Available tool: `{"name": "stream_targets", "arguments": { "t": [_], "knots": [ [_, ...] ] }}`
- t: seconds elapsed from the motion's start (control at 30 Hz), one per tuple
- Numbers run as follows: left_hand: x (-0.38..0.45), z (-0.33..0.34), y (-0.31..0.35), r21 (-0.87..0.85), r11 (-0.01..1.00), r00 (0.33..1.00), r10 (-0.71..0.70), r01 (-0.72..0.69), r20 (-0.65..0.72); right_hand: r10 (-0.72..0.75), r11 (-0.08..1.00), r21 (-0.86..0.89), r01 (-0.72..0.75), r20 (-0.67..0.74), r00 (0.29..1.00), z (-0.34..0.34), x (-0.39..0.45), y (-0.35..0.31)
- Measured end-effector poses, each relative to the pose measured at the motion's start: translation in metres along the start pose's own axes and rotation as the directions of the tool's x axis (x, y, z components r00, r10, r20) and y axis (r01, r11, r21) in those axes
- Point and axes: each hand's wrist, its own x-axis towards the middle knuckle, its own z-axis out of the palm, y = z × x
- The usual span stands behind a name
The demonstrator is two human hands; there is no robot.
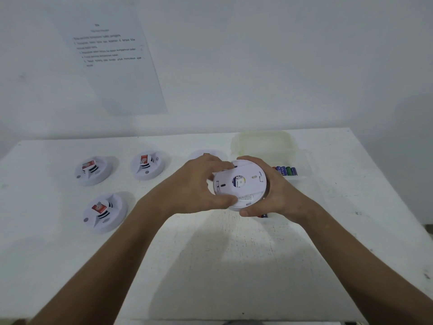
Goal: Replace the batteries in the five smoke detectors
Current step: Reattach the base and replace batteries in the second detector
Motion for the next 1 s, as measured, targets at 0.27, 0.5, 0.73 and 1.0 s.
{"name": "stream_targets", "arguments": {
  "t": [0.27, 0.5, 0.73, 1.0],
  "knots": [
    [-0.001, -0.006, 0.004, -0.067, 0.997, 0.995, -0.038, 0.044, 0.093, -0.015, 1.0, -0.021, 0.017, 0.075, 0.997, -0.001, -0.002, -0.001],
    [-0.003, -0.006, 0.0, -0.131, 0.991, 0.996, -0.029, 0.039, 0.079, -0.001, 0.991, -0.135, 0.016, 0.114, 0.993, -0.002, -0.001, -0.004],
    [-0.012, -0.002, -0.006, -0.585, 0.81, 0.995, -0.087, 0.042, -0.049, -0.022, 0.879, -0.471, 0.068, 0.102, 0.994, -0.004, 0.0, -0.003],
    [-0.028, 0.012, -0.019, -0.291, 0.953, 0.996, -0.089, 0.084, -0.003, -0.101, 0.994, -0.036, 0.102, 0.029, 0.994, -0.002, -0.002, 0.002]
  ]
}}
